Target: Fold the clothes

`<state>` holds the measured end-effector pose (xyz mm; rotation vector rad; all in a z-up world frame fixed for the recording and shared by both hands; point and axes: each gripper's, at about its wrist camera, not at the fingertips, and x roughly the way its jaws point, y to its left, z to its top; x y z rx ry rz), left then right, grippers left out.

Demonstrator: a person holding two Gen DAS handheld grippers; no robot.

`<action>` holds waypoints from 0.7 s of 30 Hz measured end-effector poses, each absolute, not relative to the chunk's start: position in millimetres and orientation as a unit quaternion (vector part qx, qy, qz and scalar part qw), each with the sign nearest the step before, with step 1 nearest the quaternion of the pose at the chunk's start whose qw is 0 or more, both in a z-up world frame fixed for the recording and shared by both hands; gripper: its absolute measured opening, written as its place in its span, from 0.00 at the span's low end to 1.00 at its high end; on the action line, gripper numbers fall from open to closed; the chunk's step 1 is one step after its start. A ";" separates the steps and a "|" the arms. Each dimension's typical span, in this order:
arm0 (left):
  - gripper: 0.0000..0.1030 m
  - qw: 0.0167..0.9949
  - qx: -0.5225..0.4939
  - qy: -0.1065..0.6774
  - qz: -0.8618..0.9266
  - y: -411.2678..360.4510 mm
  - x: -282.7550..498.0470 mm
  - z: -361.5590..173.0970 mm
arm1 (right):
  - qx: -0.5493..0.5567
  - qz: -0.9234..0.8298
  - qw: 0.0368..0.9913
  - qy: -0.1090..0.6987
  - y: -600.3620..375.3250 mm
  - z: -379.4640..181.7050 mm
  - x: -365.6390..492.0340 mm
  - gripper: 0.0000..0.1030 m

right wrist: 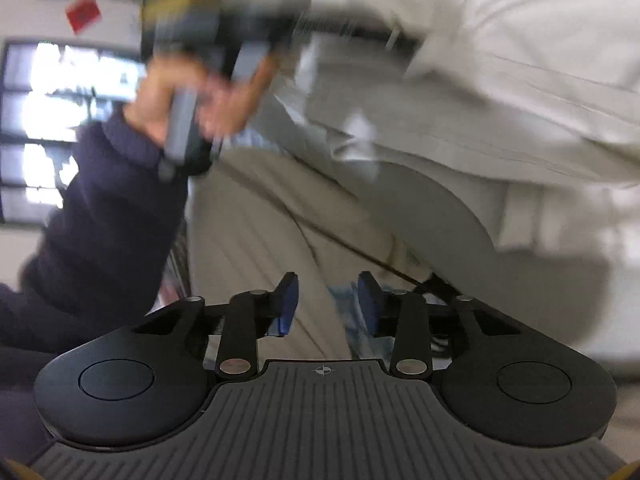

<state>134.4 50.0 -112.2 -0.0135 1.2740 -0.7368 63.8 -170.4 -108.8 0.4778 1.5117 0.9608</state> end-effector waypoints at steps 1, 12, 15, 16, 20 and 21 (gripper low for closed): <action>0.05 0.730 0.017 0.584 -0.355 47.8 120.8 -108.5 | 0.238 0.406 0.609 0.639 -183.7 -105.2 60.1 0.39; 0.26 0.817 -0.055 0.500 -0.281 81.9 65.6 -73.0 | 0.254 0.175 0.798 0.518 -243.0 -86.9 72.7 0.42; 0.15 0.841 -0.062 0.502 -0.193 82.5 74.4 -92.4 | 0.202 0.119 0.826 0.513 -231.4 -99.8 75.5 0.41; 0.09 0.847 -0.064 0.502 -0.164 82.8 77.4 -98.9 | 0.178 0.102 0.833 0.514 -231.4 -104.0 74.1 0.42; 0.08 0.840 -0.044 0.533 -0.095 90.1 71.8 -111.9 | 0.156 0.091 0.820 0.543 -243.1 -114.2 56.8 0.41; 0.08 0.842 -0.055 0.531 -0.081 98.1 65.0 -104.1 | 0.161 0.090 0.816 0.548 -248.5 -108.9 51.4 0.41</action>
